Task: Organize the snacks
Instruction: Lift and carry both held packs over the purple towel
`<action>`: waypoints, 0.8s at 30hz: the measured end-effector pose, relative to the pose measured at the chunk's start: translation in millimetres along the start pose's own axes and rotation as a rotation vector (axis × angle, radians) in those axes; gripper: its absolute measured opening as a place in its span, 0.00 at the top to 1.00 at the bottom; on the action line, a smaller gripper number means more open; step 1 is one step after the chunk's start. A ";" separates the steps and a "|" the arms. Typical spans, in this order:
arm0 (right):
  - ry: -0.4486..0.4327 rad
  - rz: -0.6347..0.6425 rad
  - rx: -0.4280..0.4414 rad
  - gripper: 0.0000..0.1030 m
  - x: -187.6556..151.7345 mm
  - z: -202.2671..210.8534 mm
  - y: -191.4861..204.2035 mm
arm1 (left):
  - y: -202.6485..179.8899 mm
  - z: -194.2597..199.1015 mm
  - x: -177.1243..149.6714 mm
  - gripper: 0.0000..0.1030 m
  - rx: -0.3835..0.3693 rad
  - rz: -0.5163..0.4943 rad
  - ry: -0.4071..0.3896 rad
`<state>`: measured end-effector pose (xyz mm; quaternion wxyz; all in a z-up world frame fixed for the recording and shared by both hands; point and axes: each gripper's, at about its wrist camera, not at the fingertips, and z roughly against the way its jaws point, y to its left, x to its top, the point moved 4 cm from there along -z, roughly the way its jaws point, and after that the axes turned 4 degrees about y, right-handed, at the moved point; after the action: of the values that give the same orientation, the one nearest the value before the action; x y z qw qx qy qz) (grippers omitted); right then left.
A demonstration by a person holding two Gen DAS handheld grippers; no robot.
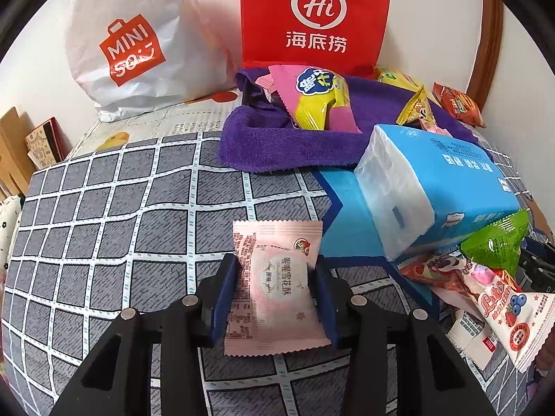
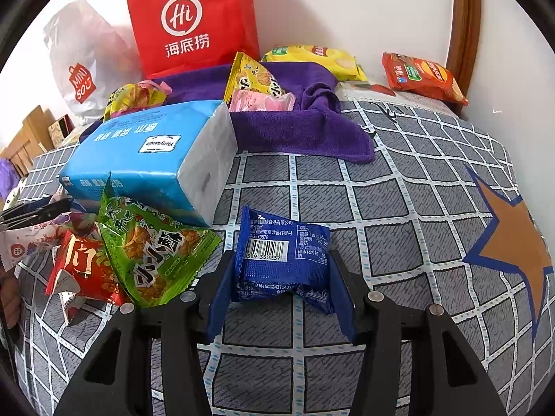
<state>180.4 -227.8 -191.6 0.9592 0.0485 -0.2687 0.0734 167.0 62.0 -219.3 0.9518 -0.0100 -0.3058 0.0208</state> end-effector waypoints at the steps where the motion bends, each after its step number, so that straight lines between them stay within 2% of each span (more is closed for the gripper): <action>1: -0.001 -0.002 -0.001 0.52 -0.1 0.1 -0.2 | 0.2 0.2 0.0 0.61 -0.002 0.002 0.000; 17: -0.012 -0.043 0.025 0.54 0.1 1.7 -3.6 | -0.2 1.0 -0.3 0.62 -0.007 0.004 0.000; 24: -0.020 -0.052 0.037 0.57 0.7 3.2 -4.9 | -4.0 3.1 0.0 0.64 -0.045 0.001 -0.006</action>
<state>180.2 -233.0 -188.7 0.9569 0.0740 -0.2757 0.0530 165.4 58.0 -216.6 0.9505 -0.0314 -0.3089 0.0143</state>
